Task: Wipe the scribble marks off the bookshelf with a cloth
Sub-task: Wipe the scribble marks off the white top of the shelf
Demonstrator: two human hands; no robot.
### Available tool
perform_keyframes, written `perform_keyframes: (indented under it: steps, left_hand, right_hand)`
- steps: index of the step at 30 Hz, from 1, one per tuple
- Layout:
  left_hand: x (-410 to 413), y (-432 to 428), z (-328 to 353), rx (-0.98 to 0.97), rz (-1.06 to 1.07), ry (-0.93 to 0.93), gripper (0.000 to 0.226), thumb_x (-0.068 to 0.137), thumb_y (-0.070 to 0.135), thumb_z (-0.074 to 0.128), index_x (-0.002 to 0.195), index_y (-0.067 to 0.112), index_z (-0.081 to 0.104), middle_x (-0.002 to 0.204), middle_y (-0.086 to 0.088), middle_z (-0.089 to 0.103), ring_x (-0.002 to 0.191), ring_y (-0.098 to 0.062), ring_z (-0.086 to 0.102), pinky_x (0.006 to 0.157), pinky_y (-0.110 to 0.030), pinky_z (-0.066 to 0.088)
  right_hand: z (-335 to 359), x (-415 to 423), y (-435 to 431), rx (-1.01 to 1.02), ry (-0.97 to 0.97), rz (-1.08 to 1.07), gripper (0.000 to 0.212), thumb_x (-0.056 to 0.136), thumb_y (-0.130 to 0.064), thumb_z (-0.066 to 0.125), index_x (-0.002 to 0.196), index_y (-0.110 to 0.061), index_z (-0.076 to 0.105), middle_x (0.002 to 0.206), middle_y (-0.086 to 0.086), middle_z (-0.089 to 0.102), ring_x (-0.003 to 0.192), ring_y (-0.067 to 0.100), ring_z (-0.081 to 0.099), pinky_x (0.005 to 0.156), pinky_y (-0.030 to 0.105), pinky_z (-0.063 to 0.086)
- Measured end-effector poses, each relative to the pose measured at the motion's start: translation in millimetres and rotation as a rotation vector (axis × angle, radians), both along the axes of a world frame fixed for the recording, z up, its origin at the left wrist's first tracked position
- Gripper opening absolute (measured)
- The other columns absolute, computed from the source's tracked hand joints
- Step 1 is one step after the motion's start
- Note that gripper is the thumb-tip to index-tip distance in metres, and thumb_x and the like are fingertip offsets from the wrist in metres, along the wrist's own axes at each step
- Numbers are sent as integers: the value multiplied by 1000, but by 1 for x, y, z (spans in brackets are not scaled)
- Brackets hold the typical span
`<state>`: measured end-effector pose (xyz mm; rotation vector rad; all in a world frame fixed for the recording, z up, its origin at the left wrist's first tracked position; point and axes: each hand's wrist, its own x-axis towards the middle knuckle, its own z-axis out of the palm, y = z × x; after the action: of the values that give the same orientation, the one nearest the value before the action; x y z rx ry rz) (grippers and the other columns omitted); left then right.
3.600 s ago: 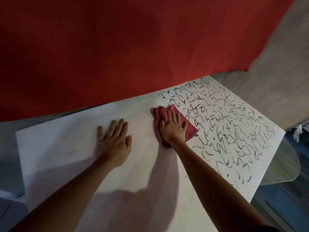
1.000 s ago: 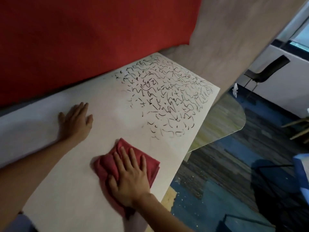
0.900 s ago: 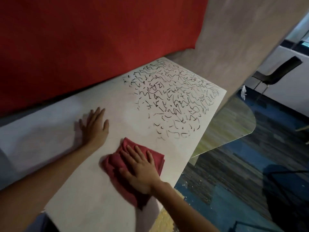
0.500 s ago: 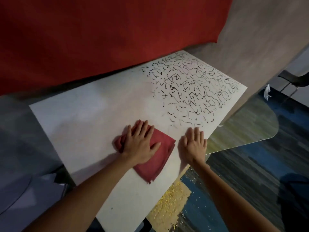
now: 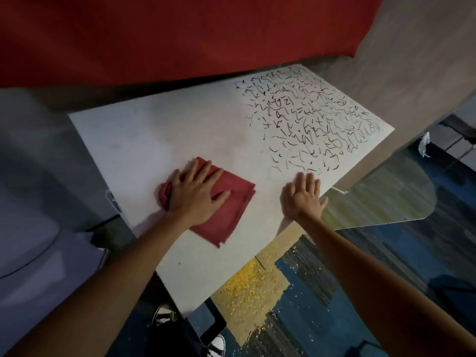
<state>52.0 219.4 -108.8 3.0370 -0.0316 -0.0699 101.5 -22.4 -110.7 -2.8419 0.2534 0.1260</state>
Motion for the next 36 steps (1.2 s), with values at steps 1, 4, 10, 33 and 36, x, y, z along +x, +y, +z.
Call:
perform_keyframes:
  steps: [1, 4, 10, 33, 36]
  left_hand:
    - [1, 20, 1, -9, 43, 17, 69, 91, 69, 6, 152, 37, 9, 161, 7, 2, 148, -19, -4, 117, -50, 7]
    - [6, 59, 2, 54, 182, 42, 69, 92, 66, 8, 153, 33, 5, 162, 4, -1, 148, -21, -6, 117, -54, 3]
    - [-35, 2, -1, -13, 334, 1, 72, 97, 55, 7, 153, 11, 15, 159, -17, 8, 147, -34, 3, 114, -59, 2]
    - [-16, -105, 1, -169, 66, -43, 79, 80, 44, -7, 154, 16, 6, 161, -8, 6, 148, -25, -3, 117, -39, -6]
    - [-10, -84, 13, -780, 113, -71, 54, 100, 25, 18, 153, 16, 12, 159, -8, 16, 147, -18, 12, 115, -23, 4]
  right_hand:
    - [0, -1, 0, 12, 11, -5, 57, 102, -40, 16, 154, -20, 3, 161, 6, -8, 147, 24, -9, 114, 57, -3]
    - [1, -2, 1, 10, 5, 1, 57, 103, -41, 15, 154, -21, 2, 161, 5, -8, 147, 24, -9, 115, 57, -1]
    - [1, -1, 4, 11, -20, -1, 56, 103, -41, 15, 154, -20, 2, 161, 7, -7, 147, 26, -8, 115, 58, 2]
    - [22, -53, 32, 742, -467, -22, 33, 97, 1, 38, 123, -4, 58, 129, 10, 56, 121, 22, 50, 106, 33, 36]
    - [13, -66, 65, 618, -285, 135, 47, 100, -33, 28, 139, -15, 44, 142, 6, 47, 130, 17, 38, 118, 47, 16]
